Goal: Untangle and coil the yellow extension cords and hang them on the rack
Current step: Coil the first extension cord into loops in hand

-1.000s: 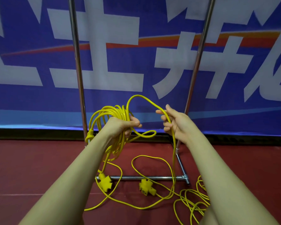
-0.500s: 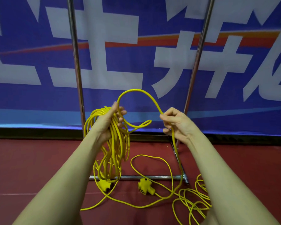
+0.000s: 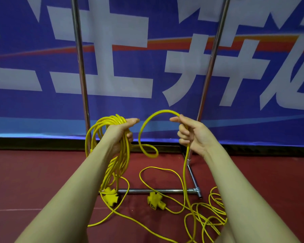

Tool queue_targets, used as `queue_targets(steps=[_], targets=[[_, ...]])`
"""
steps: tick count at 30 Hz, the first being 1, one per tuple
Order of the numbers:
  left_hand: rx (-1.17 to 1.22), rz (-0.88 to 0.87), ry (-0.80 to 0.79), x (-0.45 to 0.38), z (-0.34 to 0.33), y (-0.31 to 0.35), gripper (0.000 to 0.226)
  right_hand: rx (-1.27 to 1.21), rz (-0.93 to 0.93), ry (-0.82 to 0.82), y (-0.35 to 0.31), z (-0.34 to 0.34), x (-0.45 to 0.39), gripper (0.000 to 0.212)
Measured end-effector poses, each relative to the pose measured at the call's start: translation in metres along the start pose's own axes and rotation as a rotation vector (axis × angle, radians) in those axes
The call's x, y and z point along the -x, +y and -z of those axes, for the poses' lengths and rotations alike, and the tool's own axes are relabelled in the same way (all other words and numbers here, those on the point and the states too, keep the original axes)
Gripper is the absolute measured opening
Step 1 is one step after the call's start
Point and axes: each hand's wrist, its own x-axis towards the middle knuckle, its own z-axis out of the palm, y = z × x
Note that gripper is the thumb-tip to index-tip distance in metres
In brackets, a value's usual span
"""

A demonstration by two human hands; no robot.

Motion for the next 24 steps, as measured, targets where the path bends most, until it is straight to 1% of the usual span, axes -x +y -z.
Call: queue_targets(steps=[2, 5, 8, 10, 11, 14, 16, 19, 21, 24], targets=[[0.114, 0.008, -0.033, 0.001, 0.004, 0.007, 0.013, 0.137, -0.064, 0.021, 0.005, 0.001, -0.001, 0.026], [0.205, 0.043, -0.163, 0.004, 0.008, 0.016, 0.032, 0.344, -0.203, 0.127, 0.018, 0.000, -0.008, 0.024], [0.118, 0.059, -0.269, 0.012, 0.006, 0.017, 0.038, 0.432, -0.286, 0.263, 0.029, -0.001, -0.016, 0.022], [0.049, 0.060, -0.284, 0.016, 0.003, 0.017, 0.041, 0.426, -0.303, 0.322, 0.032, -0.001, -0.019, 0.024], [0.025, 0.051, -0.273, 0.016, 0.001, 0.017, 0.040, 0.394, -0.296, 0.326, 0.033, -0.001, -0.019, 0.024], [-0.004, 0.010, -0.215, 0.013, -0.002, 0.015, 0.032, 0.277, -0.230, 0.275, 0.029, -0.002, -0.018, 0.025], [0.006, 0.008, -0.202, 0.011, -0.001, 0.012, 0.031, 0.274, -0.219, 0.218, 0.026, -0.001, -0.015, 0.026], [0.016, 0.020, -0.195, 0.010, 0.001, 0.011, 0.030, 0.361, -0.268, 0.063, 0.022, -0.003, -0.008, 0.036], [0.027, 0.016, -0.186, 0.010, 0.002, 0.012, 0.030, 0.476, -0.237, 0.021, 0.022, -0.006, -0.004, 0.043], [0.082, -0.001, -0.159, 0.010, 0.003, 0.013, 0.030, 0.561, -0.163, -0.039, 0.024, -0.008, -0.001, 0.035]])
